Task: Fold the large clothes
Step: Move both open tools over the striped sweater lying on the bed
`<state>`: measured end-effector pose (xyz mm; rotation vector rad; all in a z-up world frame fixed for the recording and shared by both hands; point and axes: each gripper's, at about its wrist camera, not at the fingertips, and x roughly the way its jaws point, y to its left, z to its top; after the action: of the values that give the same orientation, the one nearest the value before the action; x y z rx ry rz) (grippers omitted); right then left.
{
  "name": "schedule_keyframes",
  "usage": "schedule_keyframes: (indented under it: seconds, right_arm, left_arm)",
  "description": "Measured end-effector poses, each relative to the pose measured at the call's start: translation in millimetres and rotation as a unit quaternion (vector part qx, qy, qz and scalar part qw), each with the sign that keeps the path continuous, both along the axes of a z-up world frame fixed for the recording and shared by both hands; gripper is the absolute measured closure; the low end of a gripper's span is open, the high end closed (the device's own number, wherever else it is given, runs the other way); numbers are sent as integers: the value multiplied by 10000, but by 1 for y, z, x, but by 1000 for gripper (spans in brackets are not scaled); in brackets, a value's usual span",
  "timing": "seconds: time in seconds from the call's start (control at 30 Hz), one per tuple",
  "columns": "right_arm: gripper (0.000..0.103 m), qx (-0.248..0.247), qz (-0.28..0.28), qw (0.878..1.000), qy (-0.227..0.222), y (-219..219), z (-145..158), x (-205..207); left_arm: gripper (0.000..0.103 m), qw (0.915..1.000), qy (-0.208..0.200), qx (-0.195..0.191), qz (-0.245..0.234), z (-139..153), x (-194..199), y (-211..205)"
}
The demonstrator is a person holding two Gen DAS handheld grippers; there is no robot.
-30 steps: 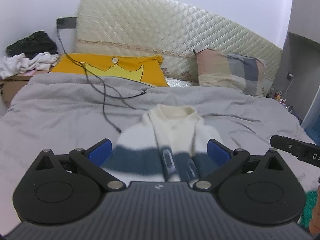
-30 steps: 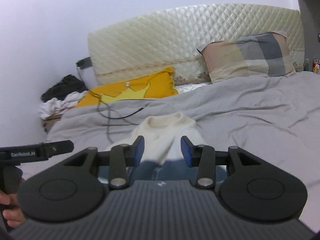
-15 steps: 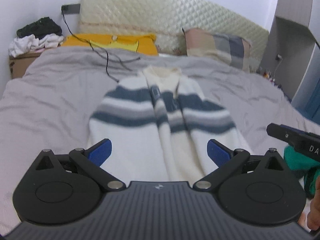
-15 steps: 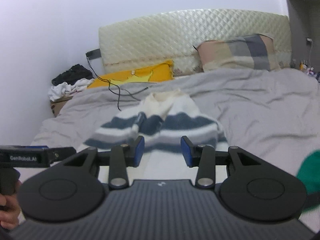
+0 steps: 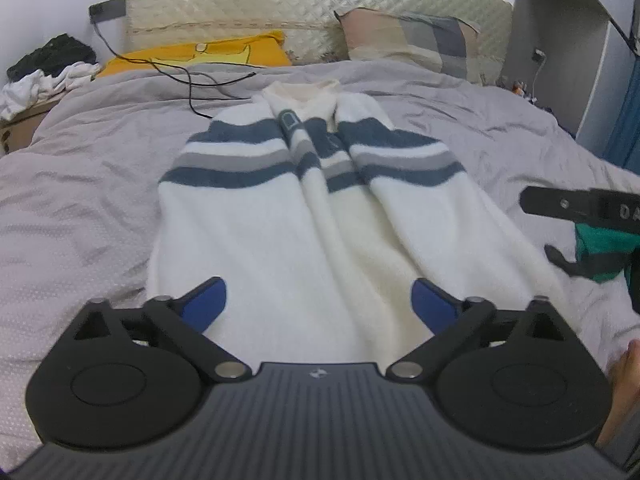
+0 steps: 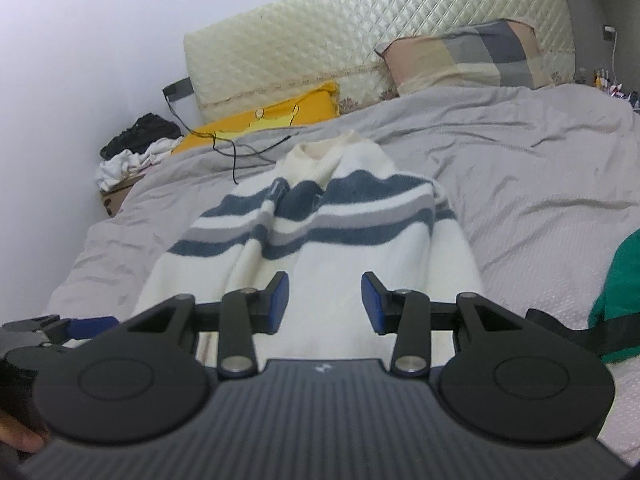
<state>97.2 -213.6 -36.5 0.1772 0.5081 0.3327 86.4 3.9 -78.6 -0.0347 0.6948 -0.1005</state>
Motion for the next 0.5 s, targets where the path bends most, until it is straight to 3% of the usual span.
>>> schedule_keyframes:
  seconds: [0.1, 0.17, 0.23, 0.27, 0.5]
  right_arm:
    - [60, -72, 3, 9999, 112, 2, -5, 2]
    - [51, -127, 4, 9998, 163, 3, -7, 4]
    - [20, -81, -17, 9999, 152, 2, -8, 4]
    - [16, -36, -37, 9999, 155, 2, -9, 4]
    - [18, 174, -40, 9989, 440, -4, -15, 10]
  left_arm:
    - [13, 9997, 183, 125, -132, -6, 3, -6]
    - [16, 9992, 266, 200, -204, -10, 5, -11]
    - [20, 9987, 359, 233, -261, -14, 8, -14]
    - [21, 9984, 419, 243, -285, -16, 9, -15]
    - [31, 9949, 882, 404, -273, -33, 20, -19]
